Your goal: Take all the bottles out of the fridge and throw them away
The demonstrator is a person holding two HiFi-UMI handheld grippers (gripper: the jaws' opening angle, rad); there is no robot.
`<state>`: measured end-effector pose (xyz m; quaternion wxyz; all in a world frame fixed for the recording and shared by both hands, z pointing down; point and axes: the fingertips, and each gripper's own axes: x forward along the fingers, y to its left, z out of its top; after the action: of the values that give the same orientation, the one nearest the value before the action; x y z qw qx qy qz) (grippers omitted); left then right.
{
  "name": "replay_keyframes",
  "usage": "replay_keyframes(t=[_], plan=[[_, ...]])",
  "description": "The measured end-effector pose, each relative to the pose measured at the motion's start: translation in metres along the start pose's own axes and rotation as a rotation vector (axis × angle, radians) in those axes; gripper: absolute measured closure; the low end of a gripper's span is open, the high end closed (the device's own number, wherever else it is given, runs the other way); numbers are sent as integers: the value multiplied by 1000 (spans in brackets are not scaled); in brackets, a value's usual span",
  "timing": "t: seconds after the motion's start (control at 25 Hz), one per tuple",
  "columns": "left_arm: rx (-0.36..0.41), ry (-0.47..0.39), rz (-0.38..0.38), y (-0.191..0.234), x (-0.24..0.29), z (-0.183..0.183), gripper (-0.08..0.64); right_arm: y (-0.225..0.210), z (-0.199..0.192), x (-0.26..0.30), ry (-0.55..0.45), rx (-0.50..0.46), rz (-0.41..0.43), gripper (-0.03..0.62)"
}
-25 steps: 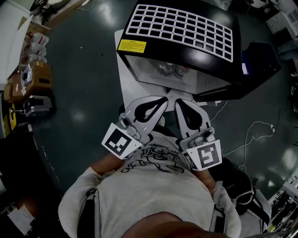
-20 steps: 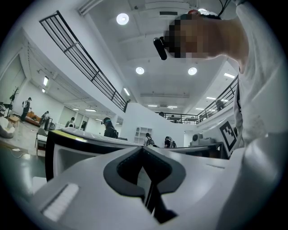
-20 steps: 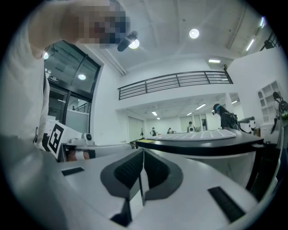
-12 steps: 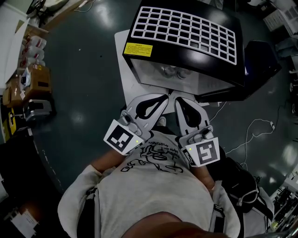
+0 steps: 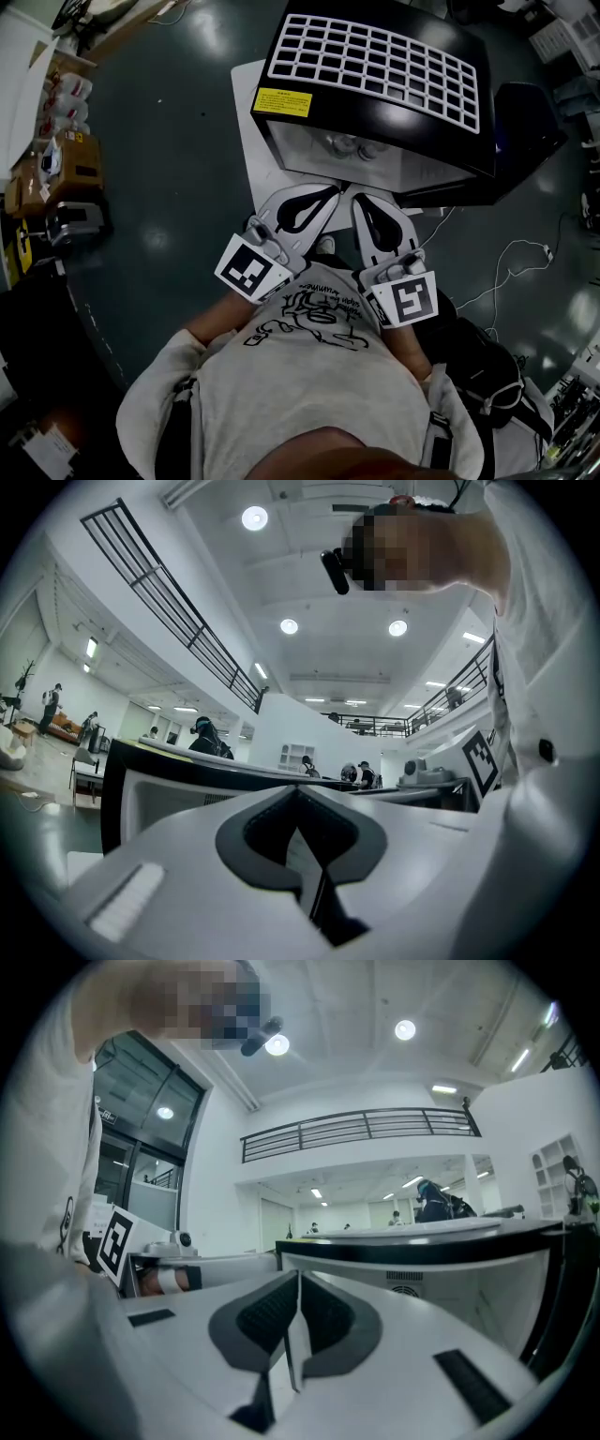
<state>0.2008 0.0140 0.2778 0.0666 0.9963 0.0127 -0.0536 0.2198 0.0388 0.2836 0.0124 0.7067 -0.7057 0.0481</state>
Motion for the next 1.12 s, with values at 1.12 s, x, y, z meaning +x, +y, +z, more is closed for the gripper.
replay_keyframes(t=[1.12], plan=[[4, 50, -16, 14, 8, -48, 554, -15, -41, 17, 26, 9, -14, 532]])
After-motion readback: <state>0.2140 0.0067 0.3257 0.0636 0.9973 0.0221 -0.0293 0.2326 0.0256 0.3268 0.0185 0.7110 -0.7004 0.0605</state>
